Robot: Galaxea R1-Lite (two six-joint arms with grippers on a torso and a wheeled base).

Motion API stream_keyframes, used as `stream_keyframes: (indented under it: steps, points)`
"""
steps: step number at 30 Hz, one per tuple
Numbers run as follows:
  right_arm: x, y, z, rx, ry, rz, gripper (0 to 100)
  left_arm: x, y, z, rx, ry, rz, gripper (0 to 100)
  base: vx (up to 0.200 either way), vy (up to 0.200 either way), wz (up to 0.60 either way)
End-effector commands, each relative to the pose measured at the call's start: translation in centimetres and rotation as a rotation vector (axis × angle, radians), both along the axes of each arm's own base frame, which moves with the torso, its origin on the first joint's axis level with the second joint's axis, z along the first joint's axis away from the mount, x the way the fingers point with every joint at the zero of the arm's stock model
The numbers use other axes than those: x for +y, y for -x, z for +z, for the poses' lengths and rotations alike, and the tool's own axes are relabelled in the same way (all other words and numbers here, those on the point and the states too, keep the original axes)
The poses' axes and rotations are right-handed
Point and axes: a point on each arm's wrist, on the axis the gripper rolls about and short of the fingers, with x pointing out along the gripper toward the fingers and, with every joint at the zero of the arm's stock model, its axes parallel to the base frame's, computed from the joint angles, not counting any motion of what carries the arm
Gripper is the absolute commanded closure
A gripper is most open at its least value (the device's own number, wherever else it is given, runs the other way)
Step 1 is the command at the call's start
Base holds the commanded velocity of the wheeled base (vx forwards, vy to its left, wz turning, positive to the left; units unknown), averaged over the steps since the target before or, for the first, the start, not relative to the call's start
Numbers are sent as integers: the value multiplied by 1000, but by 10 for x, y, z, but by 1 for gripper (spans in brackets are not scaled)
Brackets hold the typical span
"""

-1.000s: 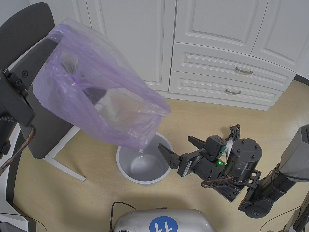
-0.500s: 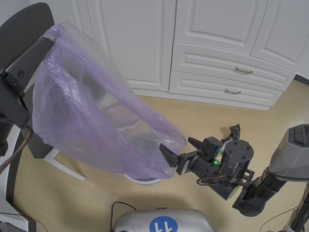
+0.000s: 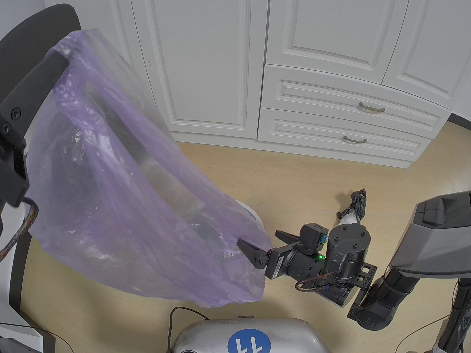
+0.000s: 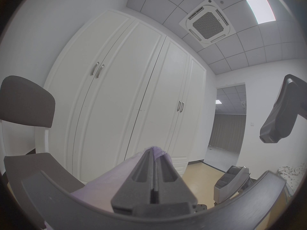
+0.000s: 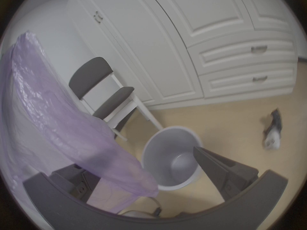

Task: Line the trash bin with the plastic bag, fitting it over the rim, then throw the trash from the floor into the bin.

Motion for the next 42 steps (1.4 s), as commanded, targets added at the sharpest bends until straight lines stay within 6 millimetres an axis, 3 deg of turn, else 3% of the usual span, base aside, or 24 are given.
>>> stream_keyframes:
  steps: [1,5,8,12,29,42]
  points:
    - [2,5,-9,108,-87,100,0,2,2,1,-8,7,-1,100,0,0,0]
    - [6,6,-14,155,-174,136,0,2,2,1,-7,5,-1,100,0,0,0]
    - [7,7,-34,233,-161,150,0,4,3,2,-12,11,-1,100,0,0,0]
    - [14,14,-44,283,-159,195,0,4,3,3,-13,12,-1,100,0,0,0]
    - [32,34,-34,321,-223,259,0,1,5,2,-11,8,-22,100,0,0,0]
    - [54,28,-39,251,-241,155,0,0,4,1,-8,4,-24,100,0,0,0]
